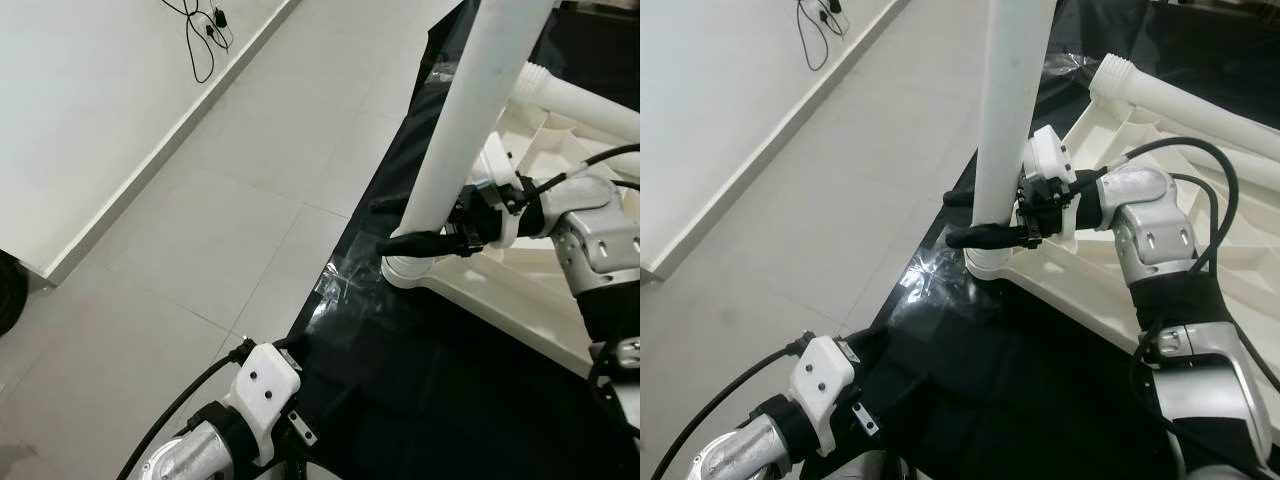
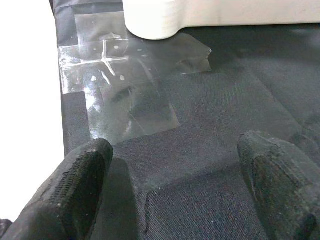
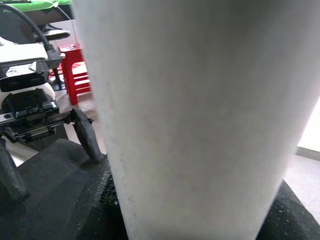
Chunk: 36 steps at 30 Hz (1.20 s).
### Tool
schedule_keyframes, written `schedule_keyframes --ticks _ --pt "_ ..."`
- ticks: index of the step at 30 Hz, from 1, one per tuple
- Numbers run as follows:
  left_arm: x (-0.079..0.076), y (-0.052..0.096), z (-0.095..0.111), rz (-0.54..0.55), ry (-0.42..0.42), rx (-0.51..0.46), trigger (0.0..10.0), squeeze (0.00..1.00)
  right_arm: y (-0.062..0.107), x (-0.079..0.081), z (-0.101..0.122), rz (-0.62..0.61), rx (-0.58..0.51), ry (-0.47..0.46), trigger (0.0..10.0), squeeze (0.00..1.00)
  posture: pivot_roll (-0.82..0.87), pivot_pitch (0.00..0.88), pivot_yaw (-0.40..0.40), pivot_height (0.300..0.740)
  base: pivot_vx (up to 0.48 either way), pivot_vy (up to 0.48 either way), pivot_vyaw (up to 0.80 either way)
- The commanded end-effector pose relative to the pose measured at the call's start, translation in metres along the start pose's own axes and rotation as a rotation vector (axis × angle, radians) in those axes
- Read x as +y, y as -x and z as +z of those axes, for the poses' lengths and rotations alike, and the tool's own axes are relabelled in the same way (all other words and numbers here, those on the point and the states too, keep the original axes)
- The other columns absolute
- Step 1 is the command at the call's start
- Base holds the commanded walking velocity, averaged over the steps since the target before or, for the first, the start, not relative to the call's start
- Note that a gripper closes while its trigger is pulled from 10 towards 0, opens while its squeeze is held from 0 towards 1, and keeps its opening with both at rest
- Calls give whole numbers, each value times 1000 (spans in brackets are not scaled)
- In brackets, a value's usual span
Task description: Building children table
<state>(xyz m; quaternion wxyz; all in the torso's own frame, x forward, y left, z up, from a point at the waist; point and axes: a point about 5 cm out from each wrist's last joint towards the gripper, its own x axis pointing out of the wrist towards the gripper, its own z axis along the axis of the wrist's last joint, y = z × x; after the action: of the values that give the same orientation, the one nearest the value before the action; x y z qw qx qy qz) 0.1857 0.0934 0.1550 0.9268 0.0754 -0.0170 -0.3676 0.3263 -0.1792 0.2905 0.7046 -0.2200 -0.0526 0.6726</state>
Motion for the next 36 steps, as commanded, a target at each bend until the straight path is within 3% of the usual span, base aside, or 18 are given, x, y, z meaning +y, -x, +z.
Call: schedule_keyframes --ticks 1,10,11,13,14,17,18,19,21,22,23,25,36 --pt "-2 4 -7 -13 -1 42 10000 0 -6 13 -28 67 78 -100 10000 0 0 367 91 740 0 0 0" --pt "-3 4 -7 -15 0 41 10000 0 -6 19 -28 74 108 -85 10000 0 -5 366 92 740 0 0 0" --pt "-4 3 -7 -15 1 40 10000 0 -9 30 -34 -38 136 -126 10000 0 -24 370 54 740 0 0 0" --pt "-4 3 -7 -15 1 40 10000 0 -9 30 -34 -38 136 -126 10000 0 -24 370 54 740 0 0 0" --pt "-4 3 -7 -9 4 37 10000 0 -15 52 -46 -239 155 -224 10000 0 -35 377 43 740 0 0 0" --pt "-2 3 -7 2 4 35 10000 0 -29 91 -60 -495 163 -347 10000 0 -43 379 47 740 0 0 0" --pt "-1 3 -7 4 3 36 10000 0 -36 105 -67 -639 198 -405 10000 0 -48 377 55 740 0 0 0" --pt "-1 3 -7 4 3 36 10000 0 -36 105 -67 -639 198 -405 10000 0 -48 377 55 740 0 0 0" --pt "3 2 -8 5 -3 37 10000 0 -38 123 -78 -916 253 -517 10000 0 -60 366 69 740 0 0 0" --pt "3 2 -8 5 -3 37 10000 0 -38 123 -78 -916 253 -517 10000 0 -60 366 69 740 0 0 0" --pt "5 1 -10 1 -11 38 10000 0 -33 132 -84 -1170 274 -587 10000 0 -59 357 80 740 0 0 0" --pt "6 -1 -11 -6 -17 39 10000 0 -29 131 -85 -1295 263 -562 10000 0 -52 343 91 740 0 0 0" --pt "17 -4 -19 6 -46 55 10000 0 -44 120 -79 -1384 222 -535 10000 0 -35 288 112 740 0 0 0"
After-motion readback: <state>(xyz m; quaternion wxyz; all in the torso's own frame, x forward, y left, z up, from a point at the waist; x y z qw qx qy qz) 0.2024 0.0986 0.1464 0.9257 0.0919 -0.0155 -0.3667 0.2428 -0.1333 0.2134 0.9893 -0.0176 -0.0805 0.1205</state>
